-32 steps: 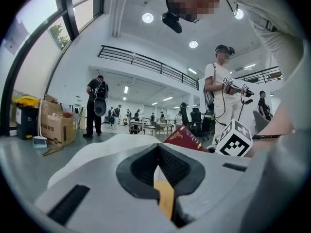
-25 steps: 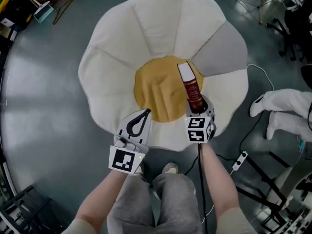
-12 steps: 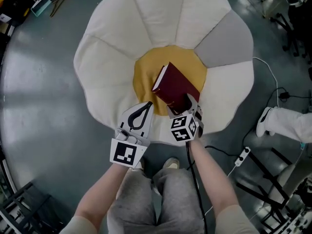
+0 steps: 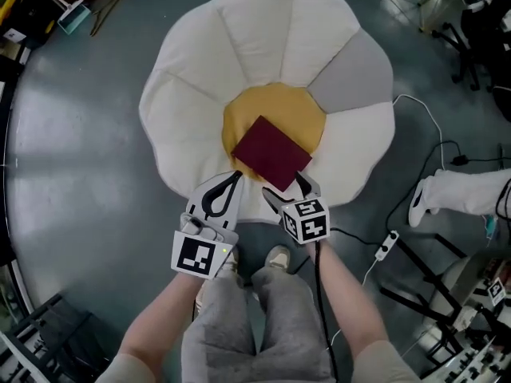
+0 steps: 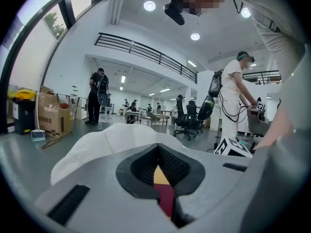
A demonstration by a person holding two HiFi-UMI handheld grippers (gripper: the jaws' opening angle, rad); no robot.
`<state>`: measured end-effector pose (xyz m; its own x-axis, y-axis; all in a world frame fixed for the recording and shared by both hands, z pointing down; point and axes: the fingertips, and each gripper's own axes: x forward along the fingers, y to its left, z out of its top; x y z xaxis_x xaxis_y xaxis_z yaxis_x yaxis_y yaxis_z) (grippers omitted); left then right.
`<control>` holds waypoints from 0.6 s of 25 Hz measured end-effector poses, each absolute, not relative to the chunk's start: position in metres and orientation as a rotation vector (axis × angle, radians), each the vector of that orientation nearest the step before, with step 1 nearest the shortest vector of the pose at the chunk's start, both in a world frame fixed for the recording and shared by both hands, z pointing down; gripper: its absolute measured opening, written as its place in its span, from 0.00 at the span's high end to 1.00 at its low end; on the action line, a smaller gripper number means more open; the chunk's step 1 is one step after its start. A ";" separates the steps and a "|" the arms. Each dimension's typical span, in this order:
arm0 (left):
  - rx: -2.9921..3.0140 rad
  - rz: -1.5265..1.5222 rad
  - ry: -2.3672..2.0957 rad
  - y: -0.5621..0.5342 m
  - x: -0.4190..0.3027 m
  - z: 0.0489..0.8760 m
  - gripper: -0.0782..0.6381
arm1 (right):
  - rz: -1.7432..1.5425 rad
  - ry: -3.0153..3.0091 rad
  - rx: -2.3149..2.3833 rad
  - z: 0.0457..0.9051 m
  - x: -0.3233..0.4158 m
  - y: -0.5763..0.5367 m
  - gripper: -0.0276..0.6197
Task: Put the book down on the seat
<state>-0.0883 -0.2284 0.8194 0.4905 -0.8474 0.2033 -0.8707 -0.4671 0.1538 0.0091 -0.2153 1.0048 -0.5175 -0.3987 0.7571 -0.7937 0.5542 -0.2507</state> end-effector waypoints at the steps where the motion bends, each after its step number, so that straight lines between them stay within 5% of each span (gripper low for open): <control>1: 2.506 0.147 -1.471 -0.227 -0.089 0.805 0.88 | 0.808 -2.148 0.979 0.984 0.011 -0.216 0.37; 11: 2.663 0.259 -1.453 -0.209 -0.068 0.649 0.88 | 0.859 -2.265 1.182 0.751 0.044 -0.217 0.38; 15: 2.646 0.220 -1.447 -0.206 -0.055 0.578 0.89 | 0.771 -2.309 1.236 0.659 0.062 -0.215 0.51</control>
